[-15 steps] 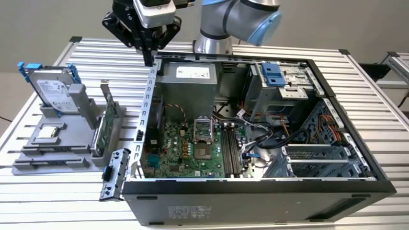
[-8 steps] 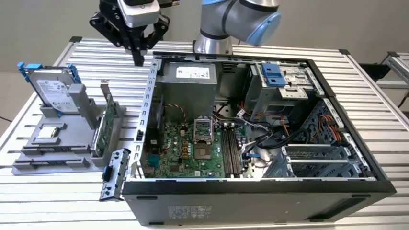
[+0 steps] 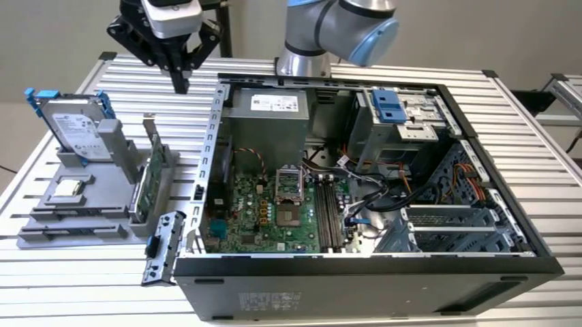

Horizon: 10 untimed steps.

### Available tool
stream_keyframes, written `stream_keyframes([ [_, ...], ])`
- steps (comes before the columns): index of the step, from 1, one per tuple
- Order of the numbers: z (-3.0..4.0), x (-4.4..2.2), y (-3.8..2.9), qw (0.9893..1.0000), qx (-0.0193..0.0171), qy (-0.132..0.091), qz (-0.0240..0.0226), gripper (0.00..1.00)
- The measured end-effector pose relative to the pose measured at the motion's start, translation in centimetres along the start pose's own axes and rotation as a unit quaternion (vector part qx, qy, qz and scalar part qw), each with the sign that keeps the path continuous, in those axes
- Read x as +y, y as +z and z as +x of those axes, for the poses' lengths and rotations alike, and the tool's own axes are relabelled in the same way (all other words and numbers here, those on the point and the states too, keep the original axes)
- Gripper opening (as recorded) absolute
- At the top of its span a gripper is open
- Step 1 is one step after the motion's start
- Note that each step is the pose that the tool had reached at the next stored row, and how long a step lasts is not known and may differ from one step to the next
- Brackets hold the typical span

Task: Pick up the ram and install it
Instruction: 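Pick up the ram and move it above insertion slot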

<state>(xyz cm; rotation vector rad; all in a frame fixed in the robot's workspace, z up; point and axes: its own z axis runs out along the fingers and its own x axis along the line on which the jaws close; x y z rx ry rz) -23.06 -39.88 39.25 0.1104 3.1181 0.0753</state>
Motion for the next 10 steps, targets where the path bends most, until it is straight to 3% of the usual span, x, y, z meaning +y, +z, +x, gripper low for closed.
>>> stream_keyframes([
  [10, 2.79, -0.2, -0.06, 1.0, 0.0, 0.0, 0.0, 0.0],
])
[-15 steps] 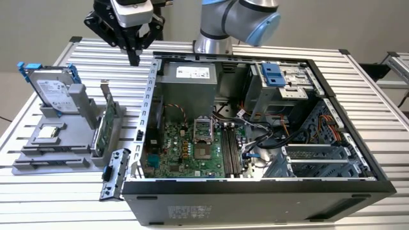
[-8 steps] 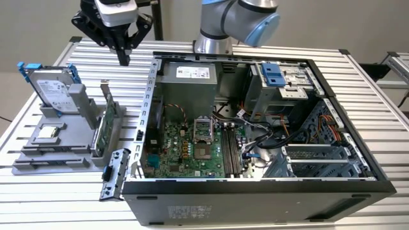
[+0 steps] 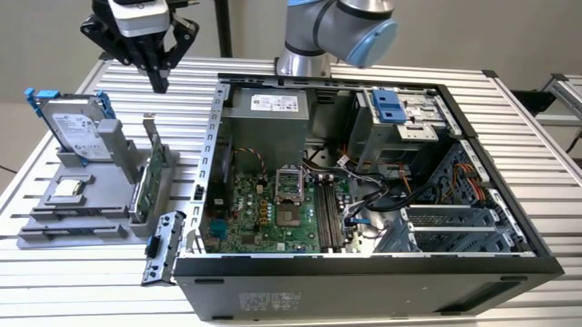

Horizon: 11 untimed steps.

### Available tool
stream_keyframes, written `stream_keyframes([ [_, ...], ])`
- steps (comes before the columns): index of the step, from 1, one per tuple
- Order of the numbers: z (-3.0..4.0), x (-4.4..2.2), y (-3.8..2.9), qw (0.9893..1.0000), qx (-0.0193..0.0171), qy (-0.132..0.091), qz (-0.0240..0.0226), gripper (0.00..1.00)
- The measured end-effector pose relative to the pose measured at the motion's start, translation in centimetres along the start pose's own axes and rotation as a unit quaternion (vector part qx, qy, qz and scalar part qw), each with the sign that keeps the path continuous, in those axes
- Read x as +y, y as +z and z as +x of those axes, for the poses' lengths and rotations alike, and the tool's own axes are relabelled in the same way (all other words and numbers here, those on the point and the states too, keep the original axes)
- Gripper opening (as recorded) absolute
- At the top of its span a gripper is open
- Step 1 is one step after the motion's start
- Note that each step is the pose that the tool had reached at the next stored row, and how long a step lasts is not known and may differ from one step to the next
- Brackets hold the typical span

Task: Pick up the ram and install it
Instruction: 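Pick up the ram and move it above insertion slot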

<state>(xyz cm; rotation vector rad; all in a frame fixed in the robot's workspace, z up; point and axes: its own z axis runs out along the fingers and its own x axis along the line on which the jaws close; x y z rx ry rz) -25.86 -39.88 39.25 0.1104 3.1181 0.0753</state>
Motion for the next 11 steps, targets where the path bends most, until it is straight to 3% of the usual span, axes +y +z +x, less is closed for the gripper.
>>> stream_keyframes([
  [11, 2.99, -0.21, -0.07, 1.0, 0.0, 0.0, 0.0, 0.0],
])
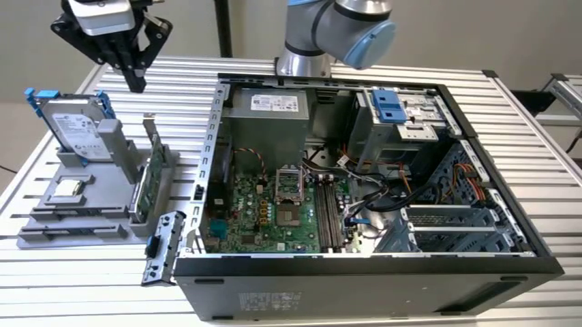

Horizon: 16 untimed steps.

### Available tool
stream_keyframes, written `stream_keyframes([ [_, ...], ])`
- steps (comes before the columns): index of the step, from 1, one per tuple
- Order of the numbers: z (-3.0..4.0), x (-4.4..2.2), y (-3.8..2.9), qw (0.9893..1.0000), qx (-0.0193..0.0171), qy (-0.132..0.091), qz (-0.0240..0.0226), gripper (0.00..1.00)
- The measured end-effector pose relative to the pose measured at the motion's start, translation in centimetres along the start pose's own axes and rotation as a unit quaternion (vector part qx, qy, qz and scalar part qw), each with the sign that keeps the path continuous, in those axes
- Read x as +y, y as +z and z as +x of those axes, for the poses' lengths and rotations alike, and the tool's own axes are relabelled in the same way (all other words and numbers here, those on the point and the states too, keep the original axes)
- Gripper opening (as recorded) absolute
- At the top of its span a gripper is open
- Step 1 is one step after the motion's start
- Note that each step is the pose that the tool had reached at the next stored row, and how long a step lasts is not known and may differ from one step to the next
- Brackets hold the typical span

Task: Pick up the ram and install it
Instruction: 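Pick up the ram and move it above insertion slot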

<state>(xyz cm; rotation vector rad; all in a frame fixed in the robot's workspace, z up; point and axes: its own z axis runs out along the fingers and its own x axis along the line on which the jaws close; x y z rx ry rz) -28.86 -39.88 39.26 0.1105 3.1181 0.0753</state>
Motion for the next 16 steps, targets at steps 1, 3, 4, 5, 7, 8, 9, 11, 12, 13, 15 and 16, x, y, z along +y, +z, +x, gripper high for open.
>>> stream_keyframes([
  [1, 0.28, -0.02, -0.01, 1.0, 0.0, 0.0, 0.0, 0.0],
  [3, 0.78, -0.06, -0.02, 1.0, 0.0, 0.0, 0.0, 0.0],
  [4, 1.05, -0.07, -0.02, 1.0, 0.0, 0.0, 0.0, 0.0],
  [5, 1.31, -0.09, -0.03, 1.0, 0.0, 0.0, 0.0, 0.0],
  [7, 1.83, -0.13, -0.04, 1.0, 0.0, 0.0, 0.0, 0.0],
  [8, 2.1, -0.15, -0.05, 1.0, 0.0, 0.0, 0.0, 0.0],
  [9, 2.35, -0.17, -0.05, 1.0, 0.0, 0.0, 0.0, 0.0],
  [11, 2.88, -0.2, -0.06, 1.0, 0.0, 0.0, 0.0, 0.0],
  [12, 3.14, -0.22, -0.07, 1.0, 0.0, 0.0, 0.0, 0.0],
  [13, 3.41, -0.24, -0.07, 1.0, 0.0, 0.0, 0.0, 0.0],
  [15, 3.91, -0.28, -0.09, 1.0, 0.0, 0.0, 0.0, 0.0],
  [16, 4.15, -0.29, -0.09, 1.0, 0.0, 0.0, 0.0, 0.0],
])
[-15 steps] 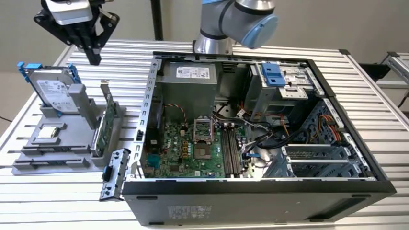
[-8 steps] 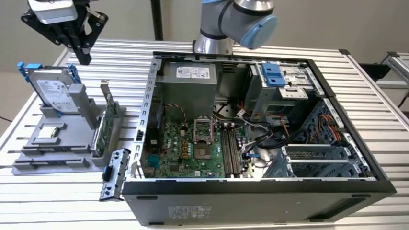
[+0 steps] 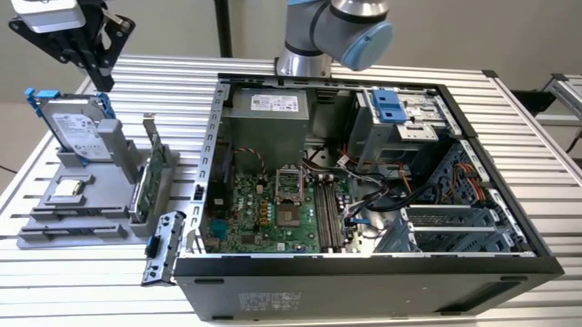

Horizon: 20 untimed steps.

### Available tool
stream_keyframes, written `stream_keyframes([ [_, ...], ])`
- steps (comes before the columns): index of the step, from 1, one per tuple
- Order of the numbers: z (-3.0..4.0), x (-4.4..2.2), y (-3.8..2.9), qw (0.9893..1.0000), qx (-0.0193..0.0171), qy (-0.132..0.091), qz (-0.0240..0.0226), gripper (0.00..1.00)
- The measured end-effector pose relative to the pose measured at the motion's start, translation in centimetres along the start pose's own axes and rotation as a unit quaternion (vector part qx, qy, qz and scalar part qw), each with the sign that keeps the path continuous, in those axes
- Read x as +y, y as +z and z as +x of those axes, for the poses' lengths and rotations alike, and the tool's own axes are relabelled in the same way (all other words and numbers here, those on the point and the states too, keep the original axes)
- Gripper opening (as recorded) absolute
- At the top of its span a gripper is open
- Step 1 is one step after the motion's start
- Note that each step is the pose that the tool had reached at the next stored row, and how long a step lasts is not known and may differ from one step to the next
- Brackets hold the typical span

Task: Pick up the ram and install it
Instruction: 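Pick up the ram and move it above insertion slot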

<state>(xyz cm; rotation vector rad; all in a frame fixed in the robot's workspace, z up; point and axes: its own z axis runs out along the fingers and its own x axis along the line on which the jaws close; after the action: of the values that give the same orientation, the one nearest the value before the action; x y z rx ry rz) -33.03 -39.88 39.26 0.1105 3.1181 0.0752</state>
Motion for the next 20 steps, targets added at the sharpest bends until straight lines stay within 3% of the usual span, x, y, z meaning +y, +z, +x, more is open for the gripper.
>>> stream_keyframes([
  [20, 4.67, -0.33, -0.1, 1.0, 0.0, 0.0, 0.0, 0.0],
])
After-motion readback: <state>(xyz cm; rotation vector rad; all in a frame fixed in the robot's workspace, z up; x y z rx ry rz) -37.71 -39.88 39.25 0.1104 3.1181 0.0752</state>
